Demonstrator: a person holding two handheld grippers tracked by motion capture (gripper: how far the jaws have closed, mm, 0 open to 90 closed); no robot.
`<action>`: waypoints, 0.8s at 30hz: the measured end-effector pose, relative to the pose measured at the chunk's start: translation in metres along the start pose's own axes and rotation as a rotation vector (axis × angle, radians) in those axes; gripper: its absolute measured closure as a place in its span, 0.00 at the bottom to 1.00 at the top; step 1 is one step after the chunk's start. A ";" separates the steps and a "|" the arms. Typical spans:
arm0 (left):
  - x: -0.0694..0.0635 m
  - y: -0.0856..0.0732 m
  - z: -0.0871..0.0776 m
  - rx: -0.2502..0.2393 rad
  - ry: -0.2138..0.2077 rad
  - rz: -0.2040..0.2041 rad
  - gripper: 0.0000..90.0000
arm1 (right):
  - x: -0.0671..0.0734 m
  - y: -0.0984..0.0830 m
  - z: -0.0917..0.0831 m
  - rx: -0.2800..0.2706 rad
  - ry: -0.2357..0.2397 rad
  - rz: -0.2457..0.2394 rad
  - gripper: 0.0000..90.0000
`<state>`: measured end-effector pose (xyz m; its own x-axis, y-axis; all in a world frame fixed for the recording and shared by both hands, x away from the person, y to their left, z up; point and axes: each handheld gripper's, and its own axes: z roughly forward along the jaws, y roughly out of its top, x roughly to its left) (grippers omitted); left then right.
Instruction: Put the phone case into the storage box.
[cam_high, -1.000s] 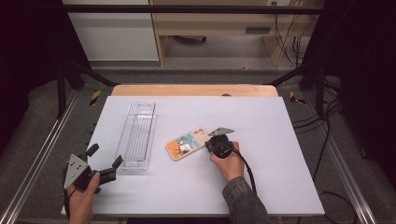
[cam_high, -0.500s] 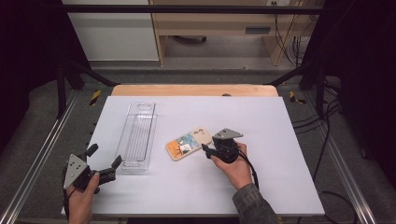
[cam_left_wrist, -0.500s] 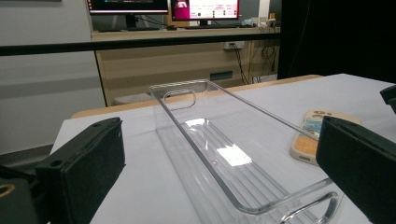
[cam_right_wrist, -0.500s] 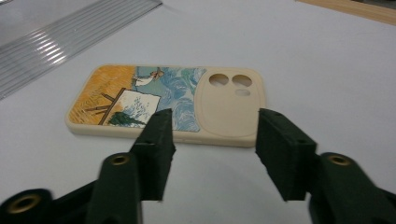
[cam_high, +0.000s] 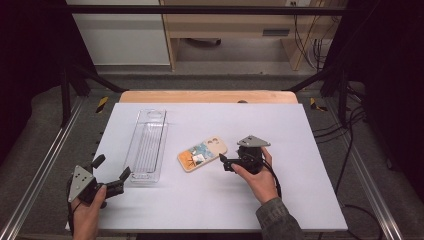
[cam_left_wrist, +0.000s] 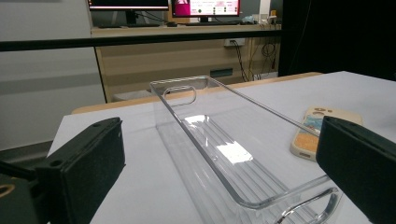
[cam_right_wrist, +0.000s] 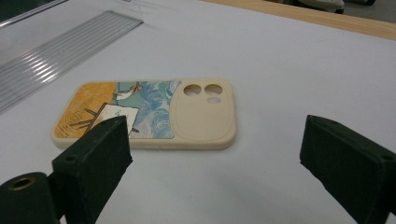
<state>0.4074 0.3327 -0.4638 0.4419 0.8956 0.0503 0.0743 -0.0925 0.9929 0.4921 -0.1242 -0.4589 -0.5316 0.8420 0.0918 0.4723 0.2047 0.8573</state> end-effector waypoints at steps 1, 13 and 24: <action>0.000 0.000 0.000 0.001 0.000 0.000 0.01 | -0.001 0.000 -0.001 0.000 -0.002 0.003 0.08; 0.000 0.000 0.000 0.005 -0.005 -0.006 0.01 | -0.017 0.000 -0.028 -0.084 -0.039 0.019 0.08; -0.004 0.001 0.003 0.028 -0.034 0.007 0.01 | -0.037 -0.011 -0.063 -0.208 -0.116 -0.005 0.07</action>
<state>0.4080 0.3277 -0.4632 0.4722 0.8799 0.0529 0.0959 -0.1109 0.9892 0.4621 -0.1893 -0.4396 -0.4434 0.8955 0.0387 0.3085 0.1120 0.9446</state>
